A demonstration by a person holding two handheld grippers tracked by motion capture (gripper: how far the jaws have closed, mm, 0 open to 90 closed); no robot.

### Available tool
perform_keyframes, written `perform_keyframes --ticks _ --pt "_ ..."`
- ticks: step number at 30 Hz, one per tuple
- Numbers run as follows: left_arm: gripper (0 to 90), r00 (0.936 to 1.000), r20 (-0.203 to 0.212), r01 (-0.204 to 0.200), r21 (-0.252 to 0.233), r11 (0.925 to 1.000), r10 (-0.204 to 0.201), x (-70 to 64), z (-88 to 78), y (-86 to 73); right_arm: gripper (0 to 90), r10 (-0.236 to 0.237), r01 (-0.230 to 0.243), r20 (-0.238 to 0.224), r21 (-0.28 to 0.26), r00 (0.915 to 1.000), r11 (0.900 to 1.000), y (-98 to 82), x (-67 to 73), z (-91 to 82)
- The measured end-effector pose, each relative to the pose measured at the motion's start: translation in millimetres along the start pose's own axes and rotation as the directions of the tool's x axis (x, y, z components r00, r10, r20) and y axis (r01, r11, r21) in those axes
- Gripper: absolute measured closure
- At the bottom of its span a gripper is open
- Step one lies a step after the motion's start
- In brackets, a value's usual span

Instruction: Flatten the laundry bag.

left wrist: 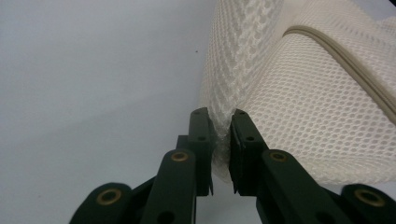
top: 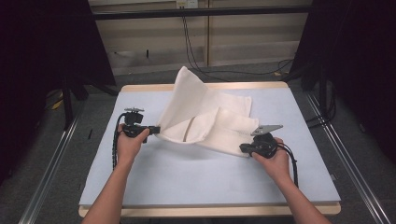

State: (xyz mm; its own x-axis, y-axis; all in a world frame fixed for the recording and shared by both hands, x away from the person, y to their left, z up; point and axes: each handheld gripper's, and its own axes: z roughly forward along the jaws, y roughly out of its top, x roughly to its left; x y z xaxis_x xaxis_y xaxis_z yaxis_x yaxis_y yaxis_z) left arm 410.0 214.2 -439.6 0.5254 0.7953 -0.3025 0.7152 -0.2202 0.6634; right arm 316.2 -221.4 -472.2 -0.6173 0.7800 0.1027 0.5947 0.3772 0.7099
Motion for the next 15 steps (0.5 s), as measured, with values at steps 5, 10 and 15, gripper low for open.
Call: perform_keyframes --ticks 5,10,15 --pt "80.6 0.9999 -0.011 0.012 0.016 0.9998 -0.012 6.8 1.2 -2.2 82.3 0.005 -0.005 0.003 -0.013 1.0000 1.000 0.2 -2.0 -2.4" --pt "80.6 0.9994 -0.027 0.022 0.030 0.9993 -0.021 12.8 2.1 -5.3 76.8 0.015 -0.015 0.007 -0.022 0.9999 1.000 0.6 -4.1 -4.7" --pt "79.1 0.9983 -0.030 0.051 0.027 0.9983 -0.050 18.6 5.7 -13.6 71.3 0.051 -0.050 0.014 -0.036 0.9986 0.998 1.7 -7.5 -7.1"
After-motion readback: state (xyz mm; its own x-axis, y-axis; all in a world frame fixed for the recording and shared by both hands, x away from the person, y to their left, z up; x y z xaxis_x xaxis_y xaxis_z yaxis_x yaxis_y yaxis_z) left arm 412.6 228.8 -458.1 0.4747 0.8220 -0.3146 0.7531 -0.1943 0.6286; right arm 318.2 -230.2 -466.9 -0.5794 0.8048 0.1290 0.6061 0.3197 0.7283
